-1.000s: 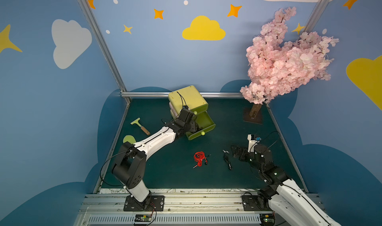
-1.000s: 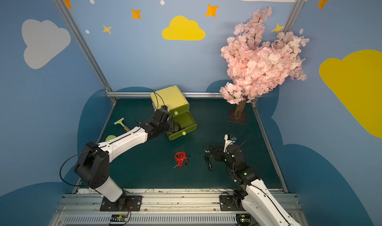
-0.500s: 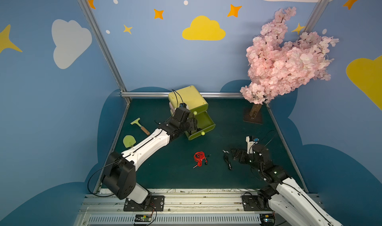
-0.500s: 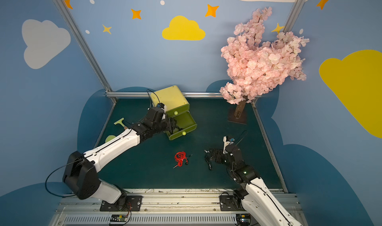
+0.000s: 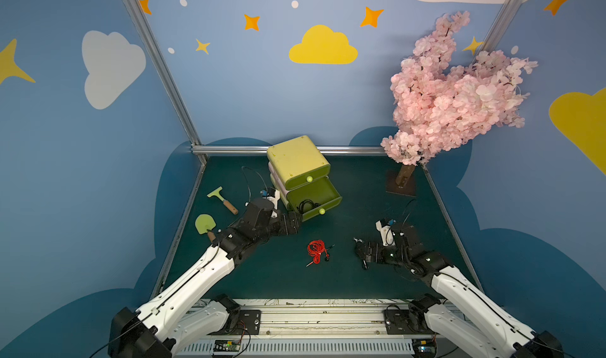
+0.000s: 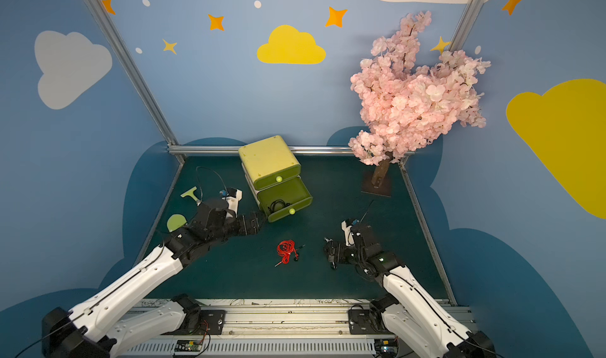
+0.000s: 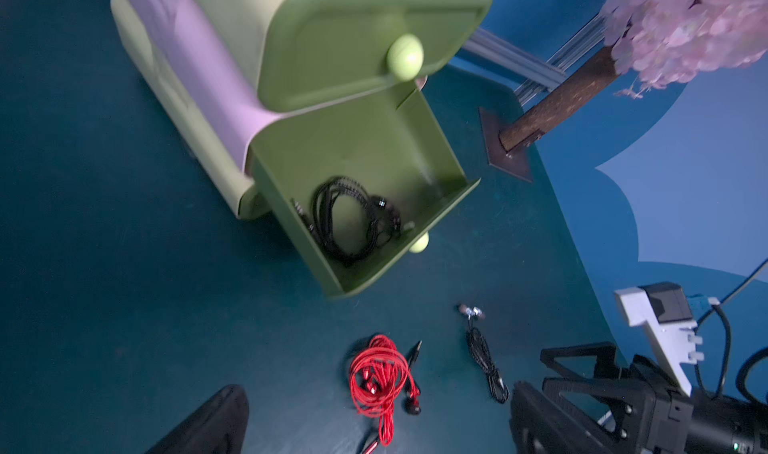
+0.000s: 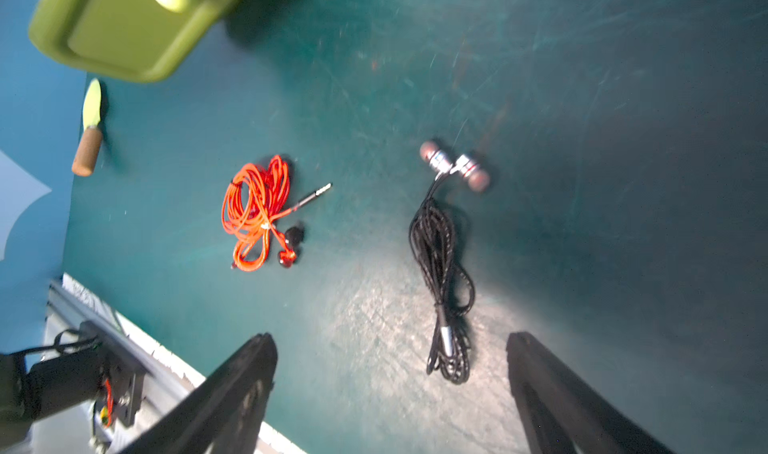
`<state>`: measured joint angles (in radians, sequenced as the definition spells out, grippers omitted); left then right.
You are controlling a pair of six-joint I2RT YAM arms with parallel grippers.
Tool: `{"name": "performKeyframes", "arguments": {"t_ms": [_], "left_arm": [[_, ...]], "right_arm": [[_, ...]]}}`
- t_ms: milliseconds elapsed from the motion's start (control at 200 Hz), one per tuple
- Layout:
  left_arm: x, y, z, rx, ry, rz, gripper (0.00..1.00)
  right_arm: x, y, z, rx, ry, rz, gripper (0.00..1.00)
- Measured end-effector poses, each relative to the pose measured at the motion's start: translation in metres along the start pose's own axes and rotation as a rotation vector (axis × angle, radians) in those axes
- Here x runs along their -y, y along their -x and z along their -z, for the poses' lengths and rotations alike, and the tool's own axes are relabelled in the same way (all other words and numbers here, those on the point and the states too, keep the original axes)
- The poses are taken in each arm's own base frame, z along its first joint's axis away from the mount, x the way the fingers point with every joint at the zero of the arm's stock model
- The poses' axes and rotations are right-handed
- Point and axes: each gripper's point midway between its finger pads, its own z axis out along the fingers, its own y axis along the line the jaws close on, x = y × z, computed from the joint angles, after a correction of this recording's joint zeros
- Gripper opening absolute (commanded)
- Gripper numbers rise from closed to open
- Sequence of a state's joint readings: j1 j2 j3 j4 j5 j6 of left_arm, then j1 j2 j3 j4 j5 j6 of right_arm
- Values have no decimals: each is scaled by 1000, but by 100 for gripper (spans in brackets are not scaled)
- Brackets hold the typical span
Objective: Place the wired earphones into the drawer by color
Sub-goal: Pick up the wired earphones from the center of the board.
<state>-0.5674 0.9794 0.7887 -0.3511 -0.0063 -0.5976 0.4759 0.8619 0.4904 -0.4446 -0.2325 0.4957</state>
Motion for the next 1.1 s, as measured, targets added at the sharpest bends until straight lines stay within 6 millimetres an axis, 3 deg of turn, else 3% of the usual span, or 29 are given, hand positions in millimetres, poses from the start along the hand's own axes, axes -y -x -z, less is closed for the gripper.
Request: {"name": "performKeyframes", "arguments": {"t_ms": [170, 315, 556, 876, 1101], "left_arm": [[-24, -40, 6, -40, 10, 29, 100], [-38, -60, 4, -65, 28, 39, 100], [-42, -65, 1, -52, 23, 46, 100], [-48, -73, -3, -44, 24, 66, 100], [-47, -71, -3, -39, 20, 74, 100]], "right_arm": [[0, -14, -6, -77, 6, -3, 83], [6, -24, -13, -130, -22, -13, 77], [17, -34, -23, -195, -79, -10, 66], [17, -28, -36, -261, -108, 14, 51], [22, -37, -44, -319, -125, 18, 48]]}}
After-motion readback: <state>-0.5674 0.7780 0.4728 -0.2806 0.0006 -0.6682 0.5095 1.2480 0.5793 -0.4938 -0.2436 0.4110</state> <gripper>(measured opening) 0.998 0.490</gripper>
